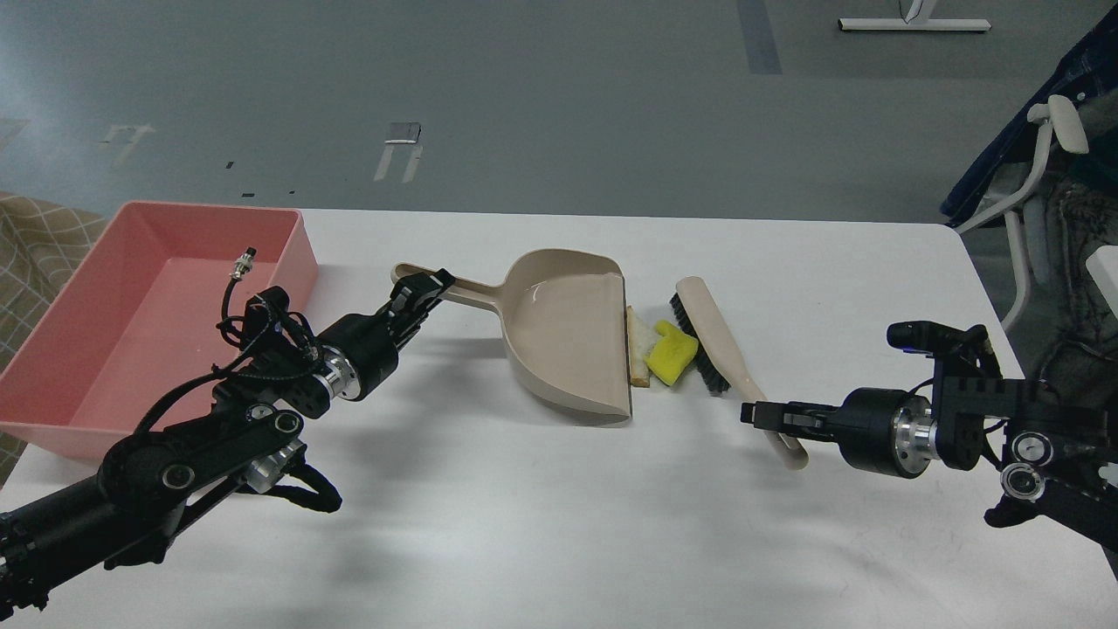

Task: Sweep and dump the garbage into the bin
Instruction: 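Grasp the brush handle with the right gripper and lift it, then sweep the brush across the sponge and stick toward the dustpan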

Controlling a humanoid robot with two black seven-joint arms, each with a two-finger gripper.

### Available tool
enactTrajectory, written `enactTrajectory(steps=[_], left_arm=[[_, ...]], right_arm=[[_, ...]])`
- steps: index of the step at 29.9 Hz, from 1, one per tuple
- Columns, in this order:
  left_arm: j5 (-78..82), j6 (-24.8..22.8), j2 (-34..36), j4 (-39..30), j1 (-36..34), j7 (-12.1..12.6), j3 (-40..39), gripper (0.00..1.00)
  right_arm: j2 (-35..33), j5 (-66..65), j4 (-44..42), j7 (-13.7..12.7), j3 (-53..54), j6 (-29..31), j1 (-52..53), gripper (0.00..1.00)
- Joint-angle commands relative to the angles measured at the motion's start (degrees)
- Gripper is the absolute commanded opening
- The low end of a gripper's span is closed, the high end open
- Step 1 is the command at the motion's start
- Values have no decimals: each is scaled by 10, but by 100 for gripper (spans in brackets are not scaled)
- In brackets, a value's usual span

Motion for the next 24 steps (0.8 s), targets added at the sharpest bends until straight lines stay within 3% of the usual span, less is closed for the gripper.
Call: enactTrajectory(steps=[1,16,24], left_arm=[[0,0,0,0,1,-1,0,0],[0,0,1,0,0,-1,-1,0],[0,0,2,0,0,-1,-2,0]], right_arm=[[26,0,-6,0,0,9,2,0],[179,50,-75,4,-1,5,45,0],[174,78,-65,6,0,0,65,0]])
